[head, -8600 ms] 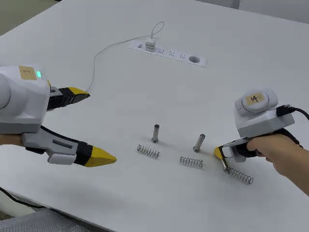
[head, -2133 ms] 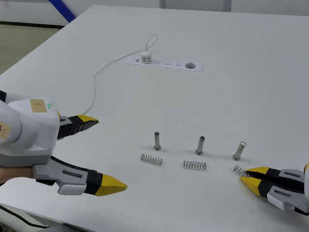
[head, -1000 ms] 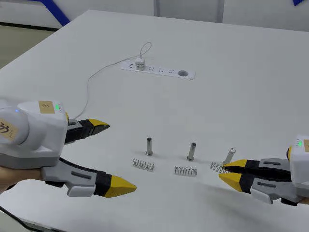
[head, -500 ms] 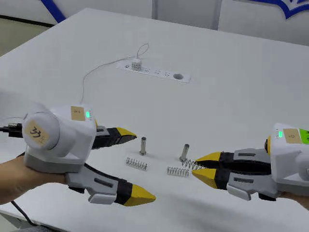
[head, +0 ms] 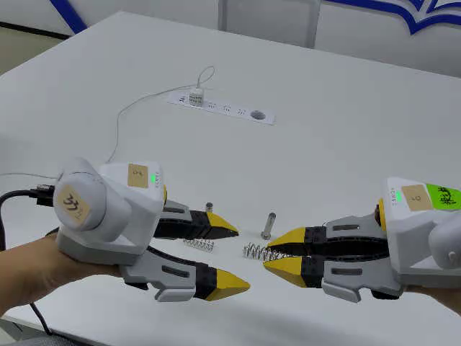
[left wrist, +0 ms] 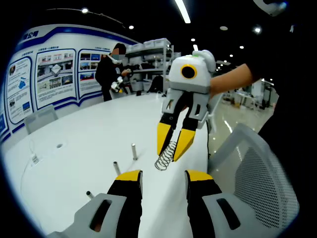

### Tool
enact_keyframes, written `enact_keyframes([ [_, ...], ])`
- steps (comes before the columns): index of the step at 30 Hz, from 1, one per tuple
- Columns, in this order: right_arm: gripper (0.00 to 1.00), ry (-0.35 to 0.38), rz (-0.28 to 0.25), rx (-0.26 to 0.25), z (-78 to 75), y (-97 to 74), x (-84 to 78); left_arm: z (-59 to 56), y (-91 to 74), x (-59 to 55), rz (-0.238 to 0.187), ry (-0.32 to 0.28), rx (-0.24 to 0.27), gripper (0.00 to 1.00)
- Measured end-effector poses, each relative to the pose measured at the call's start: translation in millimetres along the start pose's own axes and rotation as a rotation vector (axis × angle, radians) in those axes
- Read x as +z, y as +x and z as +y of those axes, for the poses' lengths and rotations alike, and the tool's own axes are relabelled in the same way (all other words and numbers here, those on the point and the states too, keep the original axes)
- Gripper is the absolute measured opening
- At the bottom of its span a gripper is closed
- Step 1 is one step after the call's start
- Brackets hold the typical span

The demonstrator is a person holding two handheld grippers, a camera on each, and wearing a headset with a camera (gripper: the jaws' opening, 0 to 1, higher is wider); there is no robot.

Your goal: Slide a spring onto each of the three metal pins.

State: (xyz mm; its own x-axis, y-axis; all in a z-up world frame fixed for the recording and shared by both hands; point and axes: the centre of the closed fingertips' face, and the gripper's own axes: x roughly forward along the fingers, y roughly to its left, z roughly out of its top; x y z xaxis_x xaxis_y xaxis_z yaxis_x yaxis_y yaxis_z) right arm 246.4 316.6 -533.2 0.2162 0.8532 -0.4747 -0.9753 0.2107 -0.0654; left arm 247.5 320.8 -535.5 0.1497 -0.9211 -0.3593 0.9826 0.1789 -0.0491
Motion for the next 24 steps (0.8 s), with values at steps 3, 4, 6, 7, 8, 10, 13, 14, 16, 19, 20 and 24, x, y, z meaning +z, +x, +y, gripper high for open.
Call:
enact_keyframes([
  [3, 0.10, -0.013, -0.006, 0.027, 7.1, 0.8, 2.7, -3.7, 1.7, -1.2, 0.012, 0.012, -0.009, 0.32],
  [4, 0.10, -0.015, -0.004, 0.030, 8.2, 1.3, 2.8, -4.7, 2.1, -2.2, 0.020, 0.017, -0.011, 0.33],
  [6, 0.10, -0.024, 0.002, 0.043, 11.6, 2.2, 3.0, -6.2, 2.2, -1.9, 0.018, 0.018, -0.015, 0.32],
  [7, 0.10, -0.027, 0.002, 0.047, 12.8, 2.5, 3.3, -7.2, 2.3, -0.8, 0.012, 0.015, -0.017, 0.31],
  [8, 0.10, -0.028, 0.002, 0.051, 13.5, 2.6, 3.4, -8.1, 2.1, -0.1, 0.009, 0.014, -0.019, 0.30],
  [10, 0.10, -0.031, 0.003, 0.057, 15.2, 2.9, 3.1, -10.7, 1.9, 1.5, 0.003, 0.007, -0.029, 0.27],
  [13, 0.10, -0.029, 0.007, 0.065, 17.3, 3.5, 1.5, -14.6, 1.7, -2.8, 0.028, 0.023, -0.045, 0.22],
  [14, 0.10, -0.030, 0.009, 0.065, 17.7, 3.6, 1.0, -15.3, 1.9, -4.1, 0.036, 0.028, -0.047, 0.21],
  [16, 0.10, -0.029, 0.010, 0.071, 19.5, 3.9, 0.2, -16.9, 1.9, -4.3, 0.037, 0.027, -0.053, 0.19],
  [19, 0.10, -0.028, 0.012, 0.077, 21.6, 4.2, -0.6, -19.0, 2.1, -1.9, 0.029, 0.029, -0.058, 0.19],
  [20, 0.10, -0.029, 0.013, 0.079, 22.3, 4.6, -1.0, -19.0, 2.2, -1.6, 0.031, 0.034, -0.056, 0.18],
  [24, 0.10, -0.031, 0.015, 0.087, 24.3, 6.4, -1.2, -20.4, 2.2, -1.6, 0.036, 0.035, -0.061, 0.17],
])
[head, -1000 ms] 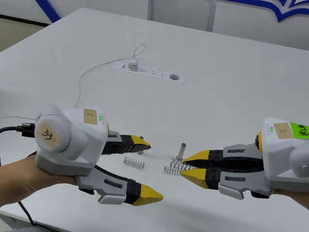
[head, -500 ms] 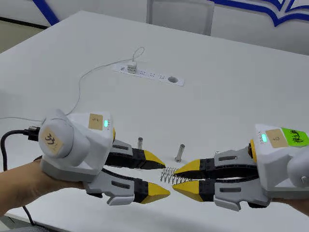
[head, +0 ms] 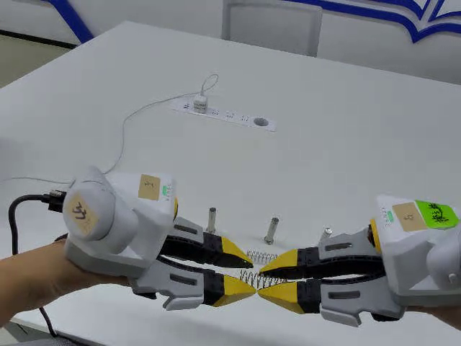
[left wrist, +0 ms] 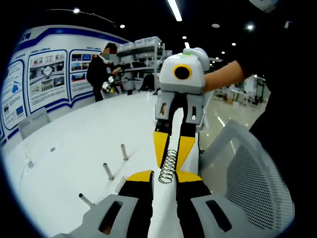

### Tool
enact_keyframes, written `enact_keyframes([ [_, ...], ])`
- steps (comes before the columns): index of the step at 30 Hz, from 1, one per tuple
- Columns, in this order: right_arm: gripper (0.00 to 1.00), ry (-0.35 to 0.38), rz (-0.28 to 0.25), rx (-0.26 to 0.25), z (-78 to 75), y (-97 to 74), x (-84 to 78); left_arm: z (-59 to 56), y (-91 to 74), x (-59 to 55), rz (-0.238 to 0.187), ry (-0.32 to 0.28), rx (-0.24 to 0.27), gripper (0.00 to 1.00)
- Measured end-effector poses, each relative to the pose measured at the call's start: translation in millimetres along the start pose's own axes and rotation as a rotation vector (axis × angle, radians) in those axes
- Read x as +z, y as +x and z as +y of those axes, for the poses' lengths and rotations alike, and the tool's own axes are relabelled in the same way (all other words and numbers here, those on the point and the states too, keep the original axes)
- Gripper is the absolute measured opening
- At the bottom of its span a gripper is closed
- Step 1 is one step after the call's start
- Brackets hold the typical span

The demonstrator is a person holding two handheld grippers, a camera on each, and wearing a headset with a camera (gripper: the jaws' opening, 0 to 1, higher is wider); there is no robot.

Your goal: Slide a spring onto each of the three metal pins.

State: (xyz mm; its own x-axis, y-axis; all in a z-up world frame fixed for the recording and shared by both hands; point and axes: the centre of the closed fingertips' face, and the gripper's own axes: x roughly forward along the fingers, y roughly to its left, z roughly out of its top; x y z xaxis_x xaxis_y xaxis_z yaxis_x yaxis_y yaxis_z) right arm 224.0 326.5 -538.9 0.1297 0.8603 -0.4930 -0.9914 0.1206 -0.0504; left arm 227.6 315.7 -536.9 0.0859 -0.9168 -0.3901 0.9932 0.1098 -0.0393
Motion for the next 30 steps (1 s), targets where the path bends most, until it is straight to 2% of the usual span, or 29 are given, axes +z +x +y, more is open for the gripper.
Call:
enact_keyframes([
  [5, 0.10, -0.007, 0.000, 0.016, 1.3, 2.7, 2.0, -3.3, -1.9, -1.9, 0.017, 0.008, -0.017, 0.13],
  [10, 0.10, -0.013, -0.007, 0.017, -0.5, 3.5, 6.0, -1.6, -5.6, 0.1, 0.019, 0.089, -0.004, 0.11],
  [12, 0.10, -0.020, -0.011, 0.017, -1.3, 2.5, 7.8, -1.2, -6.0, 1.7, 0.017, 0.094, -0.001, 0.10],
  [13, 0.10, -0.021, -0.016, 0.014, -2.6, 1.3, 8.7, -0.5, -6.1, 3.8, 0.013, 0.123, 0.006, 0.10],
  [15, 0.10, -0.018, -0.019, 0.023, -3.0, -0.6, 9.3, -1.5, -5.4, 5.5, 0.010, 0.147, 0.000, 0.10],
  [21, 0.11, -0.042, -0.001, 0.039, -1.0, -1.6, 6.2, -2.1, -1.2, 4.9, 0.022, 0.146, -0.032, 0.09],
  [30, 0.14, 0.002, -0.050, 0.003, -14.3, -12.2, 9.8, 6.4, -2.3, 14.2, -0.005, 0.129, -0.032, 0.09],
])
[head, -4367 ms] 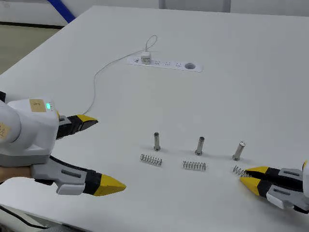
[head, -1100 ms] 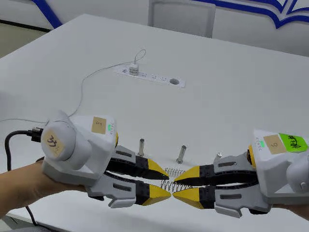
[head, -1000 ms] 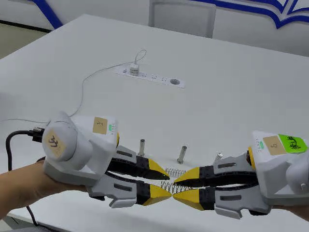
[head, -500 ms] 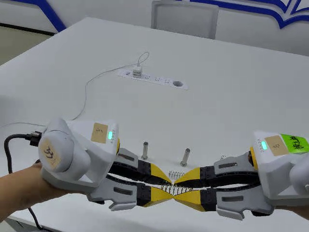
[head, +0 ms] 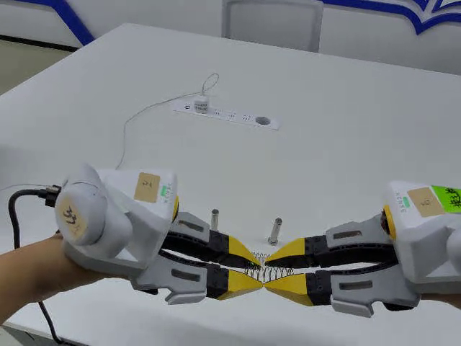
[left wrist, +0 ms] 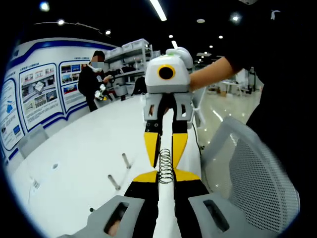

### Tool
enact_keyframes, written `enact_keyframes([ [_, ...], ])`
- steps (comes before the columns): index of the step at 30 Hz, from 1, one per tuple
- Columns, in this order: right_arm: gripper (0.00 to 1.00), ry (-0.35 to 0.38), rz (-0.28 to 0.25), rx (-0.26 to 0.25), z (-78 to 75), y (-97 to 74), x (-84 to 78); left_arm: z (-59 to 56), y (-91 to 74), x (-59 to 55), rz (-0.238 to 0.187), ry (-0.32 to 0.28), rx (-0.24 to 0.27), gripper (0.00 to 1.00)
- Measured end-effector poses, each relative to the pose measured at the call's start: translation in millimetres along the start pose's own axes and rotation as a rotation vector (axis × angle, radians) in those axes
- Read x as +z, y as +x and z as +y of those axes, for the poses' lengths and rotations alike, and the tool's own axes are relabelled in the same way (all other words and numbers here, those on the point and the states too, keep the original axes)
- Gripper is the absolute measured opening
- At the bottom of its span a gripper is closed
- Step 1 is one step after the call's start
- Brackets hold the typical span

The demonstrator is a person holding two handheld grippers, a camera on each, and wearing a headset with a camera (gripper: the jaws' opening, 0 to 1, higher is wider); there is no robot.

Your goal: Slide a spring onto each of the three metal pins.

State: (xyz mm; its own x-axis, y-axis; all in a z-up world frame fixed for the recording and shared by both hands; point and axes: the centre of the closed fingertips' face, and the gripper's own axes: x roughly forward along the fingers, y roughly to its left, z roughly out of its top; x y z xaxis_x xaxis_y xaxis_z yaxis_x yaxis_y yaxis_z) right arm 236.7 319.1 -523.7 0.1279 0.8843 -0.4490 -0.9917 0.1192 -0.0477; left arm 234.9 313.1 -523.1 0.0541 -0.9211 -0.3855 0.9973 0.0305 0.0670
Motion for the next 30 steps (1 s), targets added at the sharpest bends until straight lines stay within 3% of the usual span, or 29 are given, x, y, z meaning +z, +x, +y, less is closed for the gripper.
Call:
enact_keyframes([
  [13, 0.14, 0.105, -0.053, -0.008, -7.4, -10.1, -1.4, 5.3, 2.9, 4.5, 0.000, -0.001, -0.016, 0.09],
  [30, 0.12, 0.137, -0.079, 0.001, -5.6, -10.6, 1.1, 7.1, 2.3, 9.3, -0.009, 0.005, -0.008, 0.09],
])
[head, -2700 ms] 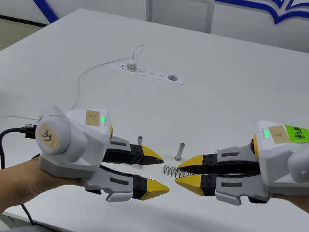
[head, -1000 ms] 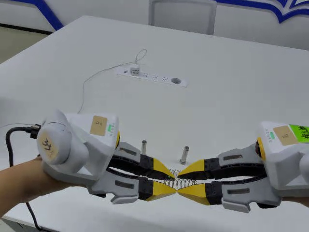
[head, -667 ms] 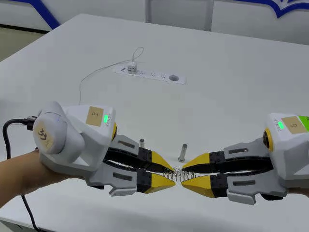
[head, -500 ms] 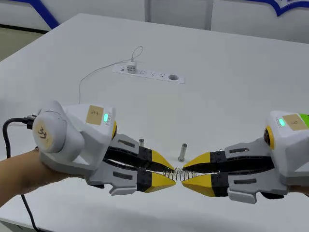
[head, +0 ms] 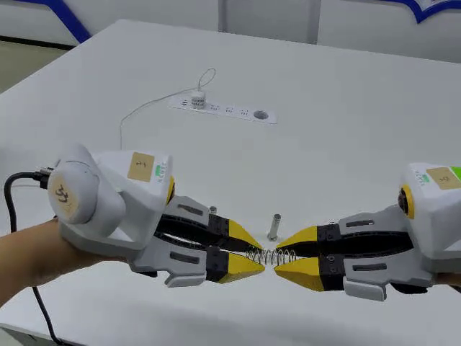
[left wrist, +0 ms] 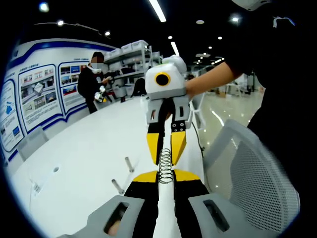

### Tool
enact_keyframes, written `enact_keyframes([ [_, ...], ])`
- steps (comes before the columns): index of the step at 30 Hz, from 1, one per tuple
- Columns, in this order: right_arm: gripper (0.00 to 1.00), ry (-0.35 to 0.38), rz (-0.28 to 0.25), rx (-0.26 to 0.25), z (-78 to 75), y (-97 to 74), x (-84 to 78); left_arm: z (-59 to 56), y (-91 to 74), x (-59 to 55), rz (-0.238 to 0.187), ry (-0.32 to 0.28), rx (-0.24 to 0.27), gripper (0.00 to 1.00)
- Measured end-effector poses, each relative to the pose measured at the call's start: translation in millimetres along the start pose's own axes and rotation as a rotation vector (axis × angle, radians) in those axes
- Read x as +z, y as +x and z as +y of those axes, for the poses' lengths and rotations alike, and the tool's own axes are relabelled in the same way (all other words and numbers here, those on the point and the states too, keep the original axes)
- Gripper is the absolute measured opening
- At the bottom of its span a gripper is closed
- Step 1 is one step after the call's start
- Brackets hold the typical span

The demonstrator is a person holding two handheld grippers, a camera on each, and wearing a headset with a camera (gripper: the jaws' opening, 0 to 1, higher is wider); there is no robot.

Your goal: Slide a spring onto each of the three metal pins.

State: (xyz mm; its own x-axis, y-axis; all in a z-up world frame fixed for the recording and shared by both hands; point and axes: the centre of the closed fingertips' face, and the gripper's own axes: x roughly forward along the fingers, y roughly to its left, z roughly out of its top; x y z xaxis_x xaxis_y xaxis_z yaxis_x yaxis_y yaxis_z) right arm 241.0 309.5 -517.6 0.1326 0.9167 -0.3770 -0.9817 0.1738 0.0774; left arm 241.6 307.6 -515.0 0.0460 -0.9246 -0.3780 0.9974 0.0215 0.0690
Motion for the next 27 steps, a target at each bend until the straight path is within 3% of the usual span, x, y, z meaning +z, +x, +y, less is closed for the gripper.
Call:
enact_keyframes([
  [4, 0.11, -0.006, -0.001, 0.012, 2.6, -0.9, 1.2, -1.4, 1.5, -1.0, 0.012, 0.014, -0.005, 0.10],
  [10, 0.11, 0.021, -0.051, 0.030, 4.4, -5.0, 13.5, -1.5, 2.1, -1.0, 0.013, 0.026, -0.001, 0.09],
  [22, 0.11, 0.029, -0.113, 0.024, 2.0, -3.8, 31.5, 3.1, 3.1, 0.6, 0.006, 0.019, 0.028, 0.09],
  [27, 0.11, 0.018, -0.115, 0.022, -0.5, -2.1, 37.1, 5.8, 6.8, 0.4, 0.011, 0.016, 0.043, 0.09],
])
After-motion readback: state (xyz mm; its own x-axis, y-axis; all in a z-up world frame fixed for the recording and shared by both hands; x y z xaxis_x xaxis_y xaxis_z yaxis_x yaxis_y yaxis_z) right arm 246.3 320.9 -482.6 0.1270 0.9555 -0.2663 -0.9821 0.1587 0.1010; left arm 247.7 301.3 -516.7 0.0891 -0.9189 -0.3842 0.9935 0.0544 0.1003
